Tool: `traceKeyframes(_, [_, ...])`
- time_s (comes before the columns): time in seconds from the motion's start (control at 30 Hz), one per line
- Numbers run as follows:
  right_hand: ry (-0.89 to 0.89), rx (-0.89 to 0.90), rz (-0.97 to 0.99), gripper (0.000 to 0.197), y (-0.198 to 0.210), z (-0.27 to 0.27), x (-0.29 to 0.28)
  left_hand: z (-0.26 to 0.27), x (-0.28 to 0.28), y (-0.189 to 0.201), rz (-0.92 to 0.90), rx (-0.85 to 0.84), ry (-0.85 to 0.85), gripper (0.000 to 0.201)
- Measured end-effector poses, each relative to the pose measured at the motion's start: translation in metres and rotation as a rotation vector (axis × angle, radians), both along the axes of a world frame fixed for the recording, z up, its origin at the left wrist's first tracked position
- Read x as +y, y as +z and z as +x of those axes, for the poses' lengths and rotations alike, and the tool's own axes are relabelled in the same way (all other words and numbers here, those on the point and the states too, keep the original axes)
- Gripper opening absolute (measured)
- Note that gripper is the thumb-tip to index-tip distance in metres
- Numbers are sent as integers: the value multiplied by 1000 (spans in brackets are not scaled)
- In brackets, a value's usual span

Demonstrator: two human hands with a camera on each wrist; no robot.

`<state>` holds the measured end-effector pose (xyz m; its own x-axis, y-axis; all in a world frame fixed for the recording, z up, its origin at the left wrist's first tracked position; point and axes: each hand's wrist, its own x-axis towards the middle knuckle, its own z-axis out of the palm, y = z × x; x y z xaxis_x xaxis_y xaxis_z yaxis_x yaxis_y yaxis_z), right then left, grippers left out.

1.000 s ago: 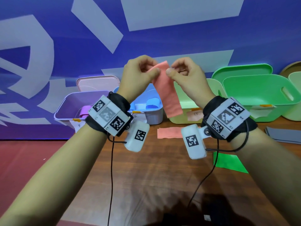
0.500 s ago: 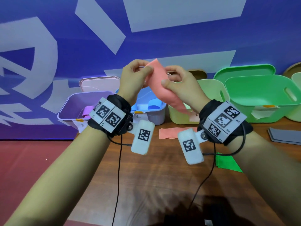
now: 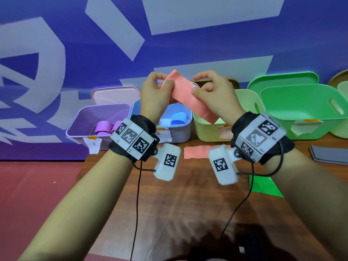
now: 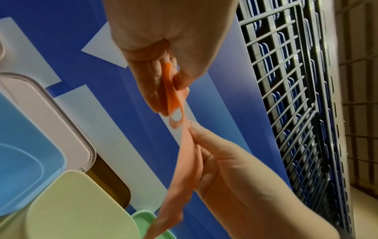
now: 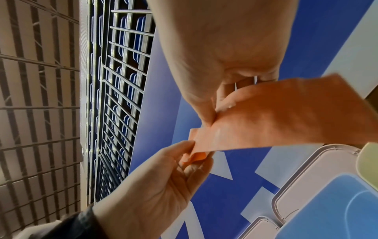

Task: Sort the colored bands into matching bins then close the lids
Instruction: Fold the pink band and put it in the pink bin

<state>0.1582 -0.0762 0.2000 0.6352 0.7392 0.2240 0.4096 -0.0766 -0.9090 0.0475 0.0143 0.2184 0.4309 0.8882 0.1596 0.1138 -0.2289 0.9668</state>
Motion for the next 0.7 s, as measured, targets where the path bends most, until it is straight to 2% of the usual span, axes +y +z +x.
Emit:
traceKeyframes(0.17, [24, -7, -46, 21, -1, 1, 2, -2, -1, 2, -9, -25, -52, 5])
traceKeyframes(0.27, [95, 133, -42, 21, 0, 0, 1, -3, -1, 3, -105, -47, -79, 0])
traceKeyframes(0.37, [171, 276, -7, 15, 3, 0, -1, -3, 1, 4, -229, -103, -99, 8])
traceKeyframes(0.5, [235, 355, 8, 9, 6, 1, -4, -4, 3, 8, -275, -147, -195, 17])
traceKeyframes(0.63, [179, 260, 25, 19, 14, 1, -7, -5, 8, 7, -355, -167, -219, 12])
traceKeyframes(0.7, [160, 209, 35, 20, 17, -3, -6, -4, 7, 6, -368, -103, -215, 17])
